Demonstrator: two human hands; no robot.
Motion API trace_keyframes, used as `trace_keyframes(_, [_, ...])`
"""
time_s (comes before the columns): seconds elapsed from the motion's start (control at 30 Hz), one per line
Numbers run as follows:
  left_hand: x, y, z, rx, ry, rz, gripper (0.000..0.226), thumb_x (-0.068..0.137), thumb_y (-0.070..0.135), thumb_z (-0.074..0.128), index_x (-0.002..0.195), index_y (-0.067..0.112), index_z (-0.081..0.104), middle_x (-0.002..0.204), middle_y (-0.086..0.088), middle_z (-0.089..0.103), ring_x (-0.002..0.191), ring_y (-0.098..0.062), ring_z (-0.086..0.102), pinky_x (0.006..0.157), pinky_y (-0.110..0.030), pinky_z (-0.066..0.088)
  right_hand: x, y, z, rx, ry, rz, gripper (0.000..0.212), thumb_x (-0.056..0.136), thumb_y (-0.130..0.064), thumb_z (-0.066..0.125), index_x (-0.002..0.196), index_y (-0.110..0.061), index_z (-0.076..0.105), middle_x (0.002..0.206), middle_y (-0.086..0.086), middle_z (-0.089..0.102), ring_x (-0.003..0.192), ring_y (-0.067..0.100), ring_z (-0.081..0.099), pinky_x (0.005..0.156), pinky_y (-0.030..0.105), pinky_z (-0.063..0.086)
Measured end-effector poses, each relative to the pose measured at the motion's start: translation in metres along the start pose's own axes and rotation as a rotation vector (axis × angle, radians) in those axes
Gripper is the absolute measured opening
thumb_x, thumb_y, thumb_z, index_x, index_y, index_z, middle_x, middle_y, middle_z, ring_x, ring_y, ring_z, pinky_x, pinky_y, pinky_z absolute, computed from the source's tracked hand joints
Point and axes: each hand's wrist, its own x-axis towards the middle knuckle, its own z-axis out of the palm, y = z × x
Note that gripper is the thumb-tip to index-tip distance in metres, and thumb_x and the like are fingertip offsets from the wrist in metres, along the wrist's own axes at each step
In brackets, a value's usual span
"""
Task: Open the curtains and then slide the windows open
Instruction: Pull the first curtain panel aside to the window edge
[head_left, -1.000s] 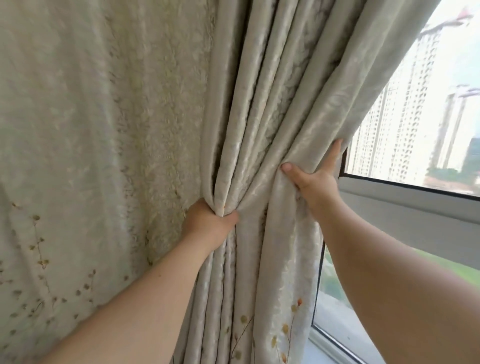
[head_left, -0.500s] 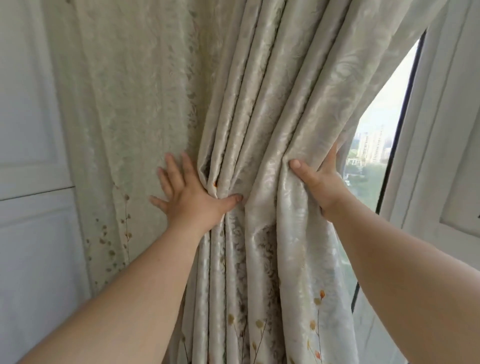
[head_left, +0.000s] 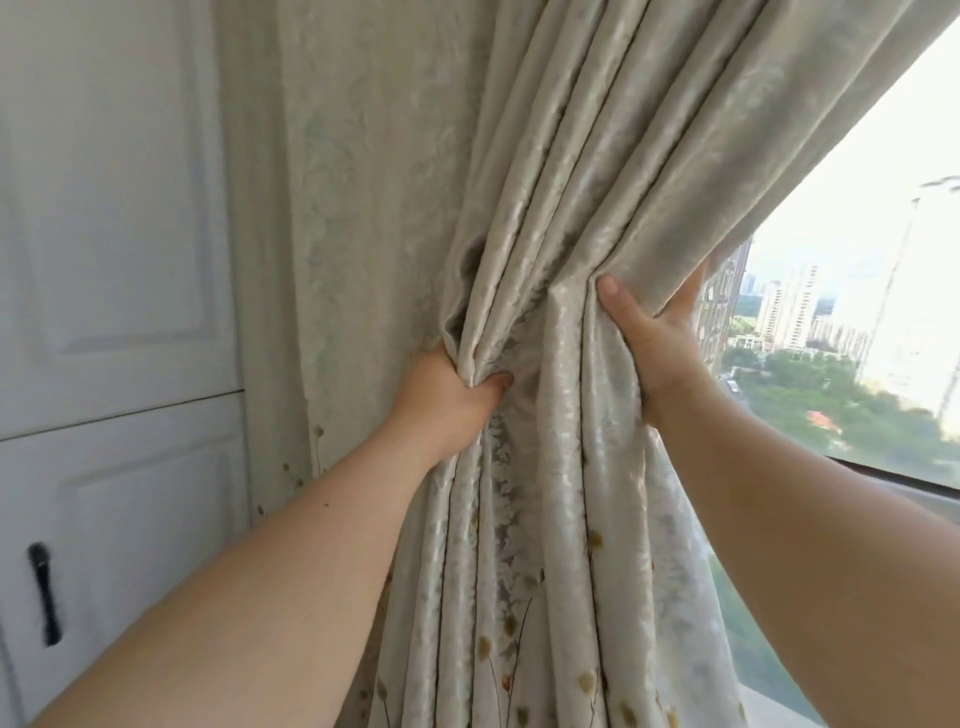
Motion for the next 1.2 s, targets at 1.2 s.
trace_keyframes(1.2, [0.086,-0.214,-0.258,0.624,0.196,-0.442,0.052,0.09,0.019,0.045,0.134,0.01,0.021,0.119,-0.018,0.056,0.104,-0.036,0.055,0.083,-0.038,0.043,0.036,0.082,0.393,-0.664,-0.46,0.261,0.056,0.1,-0.039,0.032,0.149,-0.015,0.017,0.093,0.011,0.062,0.076,0.024,0.059,0.066,0.035,0.051])
